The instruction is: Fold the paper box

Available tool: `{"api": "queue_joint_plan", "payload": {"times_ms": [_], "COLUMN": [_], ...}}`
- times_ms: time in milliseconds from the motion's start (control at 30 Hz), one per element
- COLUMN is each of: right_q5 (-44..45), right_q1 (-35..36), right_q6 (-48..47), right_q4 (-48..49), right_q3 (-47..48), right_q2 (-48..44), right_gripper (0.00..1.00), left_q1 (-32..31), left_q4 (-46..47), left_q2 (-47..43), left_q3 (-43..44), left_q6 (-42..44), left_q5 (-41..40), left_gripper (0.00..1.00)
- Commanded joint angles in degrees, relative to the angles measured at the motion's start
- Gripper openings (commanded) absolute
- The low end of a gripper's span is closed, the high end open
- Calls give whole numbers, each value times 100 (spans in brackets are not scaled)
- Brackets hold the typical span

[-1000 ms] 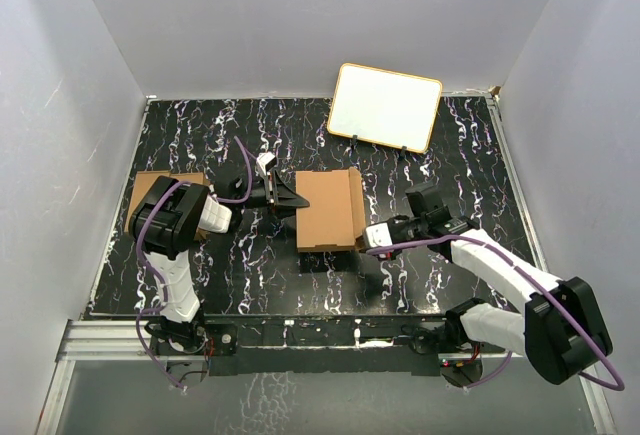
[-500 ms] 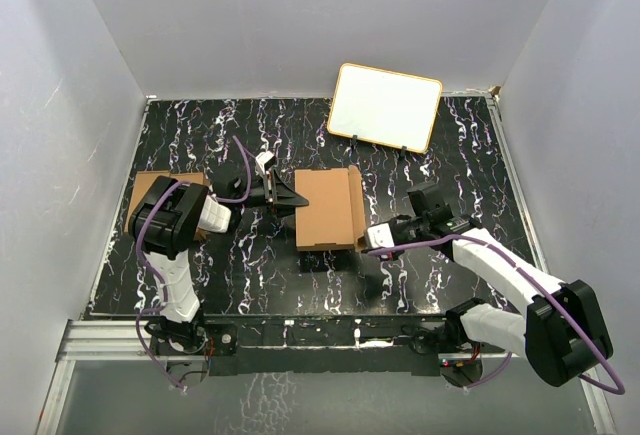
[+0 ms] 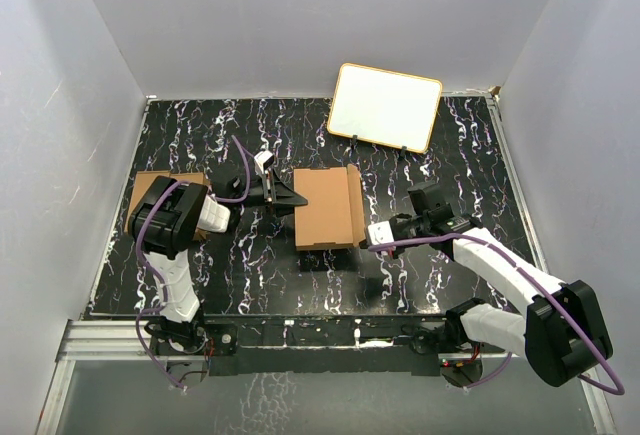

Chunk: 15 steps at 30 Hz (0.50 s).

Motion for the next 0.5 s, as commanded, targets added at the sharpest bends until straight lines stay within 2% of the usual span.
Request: {"api": "queue_joint_plan", "payload": {"times_ms": [0, 467], "right_q5": [-319, -70], "right_q1": [-23, -28], "right_q6": [203, 995], "right_q4": [353, 843], "right_q3": [218, 173], "right_q2": [-86, 61], "right_gripper": [8, 8], "left_q1": [25, 29], "left_q4": [253, -262], "left_q2": [-213, -579], "left_q3": [65, 61], "left_q6": [18, 553], "left_q5": [133, -10], "left_gripper": [0, 0]}}
